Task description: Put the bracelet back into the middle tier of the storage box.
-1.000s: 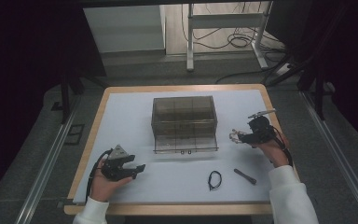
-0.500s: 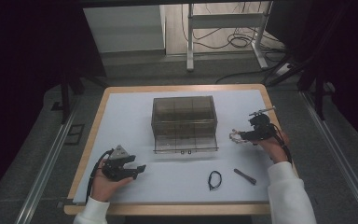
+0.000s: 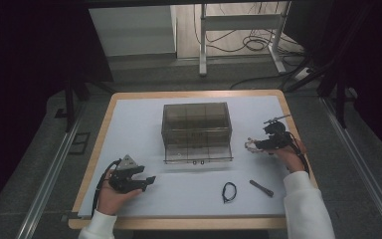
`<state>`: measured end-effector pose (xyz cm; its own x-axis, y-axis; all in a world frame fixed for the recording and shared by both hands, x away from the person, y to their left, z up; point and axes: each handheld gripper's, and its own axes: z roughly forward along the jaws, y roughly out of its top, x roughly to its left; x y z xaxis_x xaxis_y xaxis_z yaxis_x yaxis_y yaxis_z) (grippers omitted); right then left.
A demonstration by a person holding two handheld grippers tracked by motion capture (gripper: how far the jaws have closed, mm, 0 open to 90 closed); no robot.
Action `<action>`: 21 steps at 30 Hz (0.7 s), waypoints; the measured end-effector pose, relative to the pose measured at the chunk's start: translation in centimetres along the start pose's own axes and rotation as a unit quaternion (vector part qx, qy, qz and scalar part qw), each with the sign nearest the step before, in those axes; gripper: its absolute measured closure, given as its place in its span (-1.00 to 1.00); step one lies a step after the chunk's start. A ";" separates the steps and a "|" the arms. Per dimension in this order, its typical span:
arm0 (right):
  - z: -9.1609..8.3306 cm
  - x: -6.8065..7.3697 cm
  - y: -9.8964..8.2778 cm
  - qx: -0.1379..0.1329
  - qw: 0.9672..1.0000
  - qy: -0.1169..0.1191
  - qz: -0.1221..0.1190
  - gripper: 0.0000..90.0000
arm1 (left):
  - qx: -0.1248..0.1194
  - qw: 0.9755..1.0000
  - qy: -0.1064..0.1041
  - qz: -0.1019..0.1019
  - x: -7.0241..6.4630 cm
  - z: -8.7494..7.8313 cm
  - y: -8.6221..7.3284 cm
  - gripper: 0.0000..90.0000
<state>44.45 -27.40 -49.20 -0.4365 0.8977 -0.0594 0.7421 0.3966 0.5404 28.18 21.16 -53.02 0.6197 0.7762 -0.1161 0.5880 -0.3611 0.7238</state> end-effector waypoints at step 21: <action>1.2 -0.5 0.1 0.018 1.000 0.004 0.012 0.02 | -0.003 1.000 -0.006 -0.006 0.1 0.0 -0.1 -0.18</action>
<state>45.34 -27.61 -50.11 -0.4228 0.9053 -0.0395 0.7703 0.3820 0.5106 28.20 21.26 -53.10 0.6196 0.7735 -0.1333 0.5921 -0.3491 0.7263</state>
